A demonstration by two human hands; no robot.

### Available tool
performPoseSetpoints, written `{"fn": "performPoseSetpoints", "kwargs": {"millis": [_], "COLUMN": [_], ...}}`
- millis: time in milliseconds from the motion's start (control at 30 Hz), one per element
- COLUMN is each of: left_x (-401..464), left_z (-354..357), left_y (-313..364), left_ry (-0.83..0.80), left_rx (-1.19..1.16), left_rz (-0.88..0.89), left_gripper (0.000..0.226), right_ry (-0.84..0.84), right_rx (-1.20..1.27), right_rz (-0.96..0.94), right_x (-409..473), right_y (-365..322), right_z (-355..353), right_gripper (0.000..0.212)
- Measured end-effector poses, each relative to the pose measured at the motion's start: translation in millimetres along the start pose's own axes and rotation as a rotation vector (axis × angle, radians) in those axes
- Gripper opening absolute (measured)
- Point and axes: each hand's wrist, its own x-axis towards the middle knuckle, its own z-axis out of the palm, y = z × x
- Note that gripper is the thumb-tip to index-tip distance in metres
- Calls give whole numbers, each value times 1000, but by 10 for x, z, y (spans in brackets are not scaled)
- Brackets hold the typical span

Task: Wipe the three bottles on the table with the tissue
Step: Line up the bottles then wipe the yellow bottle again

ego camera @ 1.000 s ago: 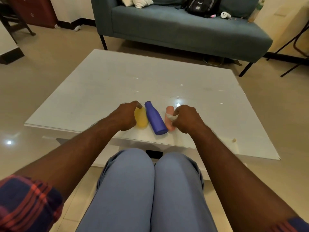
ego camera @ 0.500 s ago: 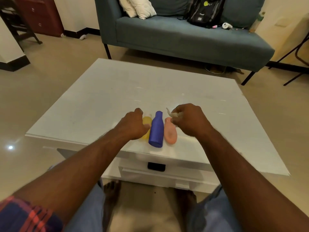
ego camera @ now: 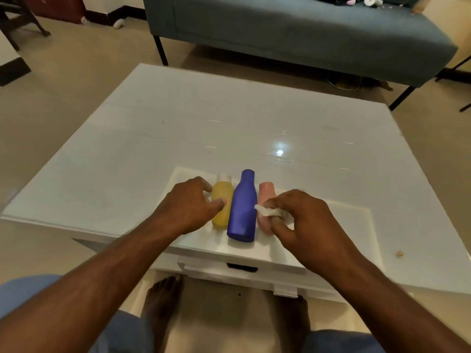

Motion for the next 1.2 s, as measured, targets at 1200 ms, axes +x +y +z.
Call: {"fn": "performPoseSetpoints", "kwargs": {"millis": [1200], "left_x": [-781], "left_z": [75], "left_y": [245], "left_ry": [-74], "left_rx": [-222], "left_rz": [570], "left_gripper": [46], "right_ry": [356], "right_rx": [134], "right_rz": [-518], "right_x": [-352], "right_y": [-122], "right_z": [-21], "right_gripper": [61]}}
